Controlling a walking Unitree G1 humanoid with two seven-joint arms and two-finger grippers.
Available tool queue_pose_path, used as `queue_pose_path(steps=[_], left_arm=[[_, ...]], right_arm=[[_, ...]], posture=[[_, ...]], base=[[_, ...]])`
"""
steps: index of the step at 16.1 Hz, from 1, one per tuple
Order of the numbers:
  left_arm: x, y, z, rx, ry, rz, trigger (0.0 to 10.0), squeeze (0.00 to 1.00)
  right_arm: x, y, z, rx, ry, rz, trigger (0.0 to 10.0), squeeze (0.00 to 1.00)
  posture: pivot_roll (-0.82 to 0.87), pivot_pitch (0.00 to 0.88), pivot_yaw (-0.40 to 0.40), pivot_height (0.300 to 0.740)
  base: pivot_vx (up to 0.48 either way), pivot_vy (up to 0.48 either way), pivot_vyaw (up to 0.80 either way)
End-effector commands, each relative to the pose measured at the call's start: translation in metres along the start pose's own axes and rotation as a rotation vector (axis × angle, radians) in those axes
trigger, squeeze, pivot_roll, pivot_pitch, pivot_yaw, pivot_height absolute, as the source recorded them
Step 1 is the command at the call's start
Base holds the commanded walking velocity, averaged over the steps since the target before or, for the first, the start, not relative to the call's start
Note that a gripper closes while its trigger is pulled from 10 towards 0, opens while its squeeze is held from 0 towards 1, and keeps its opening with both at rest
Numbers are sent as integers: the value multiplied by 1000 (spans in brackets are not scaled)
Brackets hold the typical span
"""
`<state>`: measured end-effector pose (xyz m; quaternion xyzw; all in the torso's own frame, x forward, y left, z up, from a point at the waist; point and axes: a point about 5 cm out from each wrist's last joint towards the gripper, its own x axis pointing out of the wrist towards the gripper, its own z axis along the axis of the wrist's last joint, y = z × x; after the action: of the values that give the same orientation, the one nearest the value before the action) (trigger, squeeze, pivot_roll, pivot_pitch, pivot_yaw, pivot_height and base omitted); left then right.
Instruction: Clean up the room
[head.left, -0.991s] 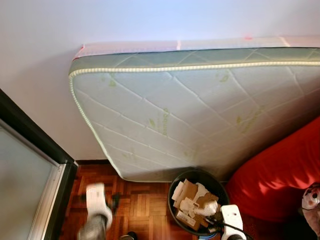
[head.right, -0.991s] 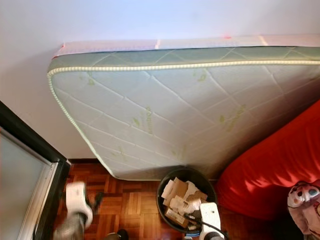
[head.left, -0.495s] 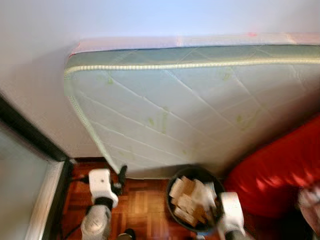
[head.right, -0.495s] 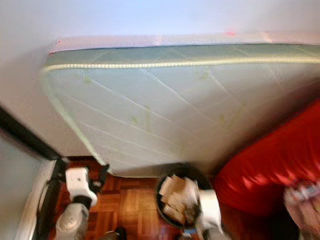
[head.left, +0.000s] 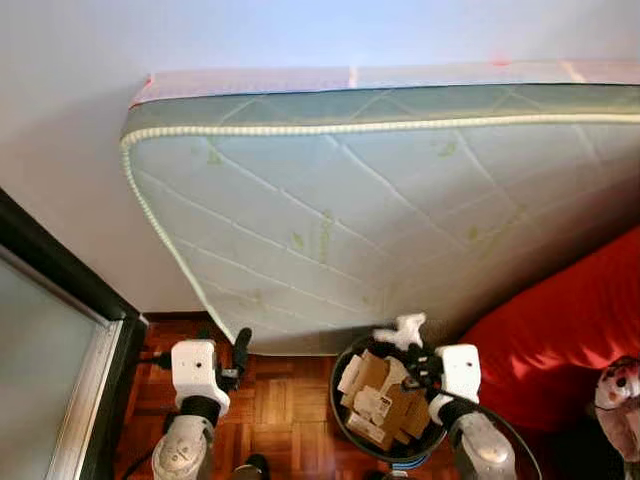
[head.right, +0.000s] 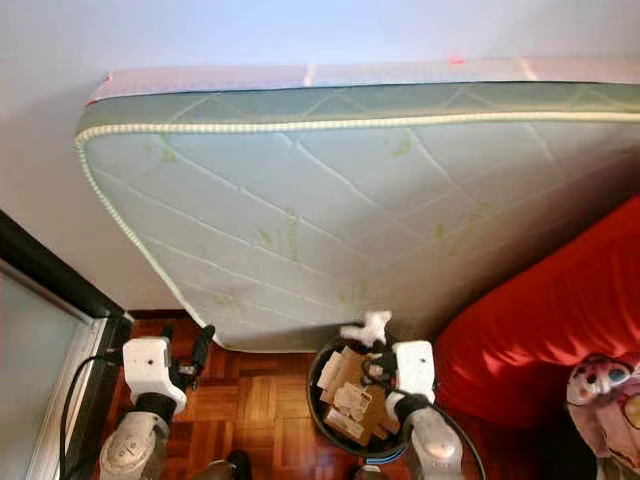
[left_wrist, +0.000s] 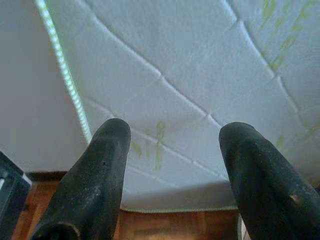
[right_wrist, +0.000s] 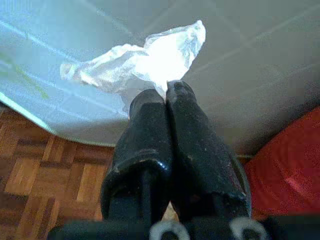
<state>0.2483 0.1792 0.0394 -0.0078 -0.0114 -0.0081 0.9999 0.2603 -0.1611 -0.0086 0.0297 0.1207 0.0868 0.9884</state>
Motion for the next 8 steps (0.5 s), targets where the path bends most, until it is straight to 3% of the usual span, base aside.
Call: queue_pose_path(steps=[1, 4, 8], left_arm=[[-5, 2, -4, 16, 33, -7, 10000, 0], [0, -3, 0, 23, 25, -13, 10000, 0], [2, -2, 2, 23, 22, 4, 10000, 0]], right_arm=[[-5, -3, -6, 13, 15, -28, 10000, 0], [-2, -4, -6, 1, 45, -72, 10000, 0], [-2, -3, -9, -15, 73, -79, 10000, 0]], posture=[[-75, 186, 2, 740], [-76, 177, 6, 735], [-76, 178, 10, 685]], base=[[0, 0, 0], [0, 0, 0], [0, 0, 0]])
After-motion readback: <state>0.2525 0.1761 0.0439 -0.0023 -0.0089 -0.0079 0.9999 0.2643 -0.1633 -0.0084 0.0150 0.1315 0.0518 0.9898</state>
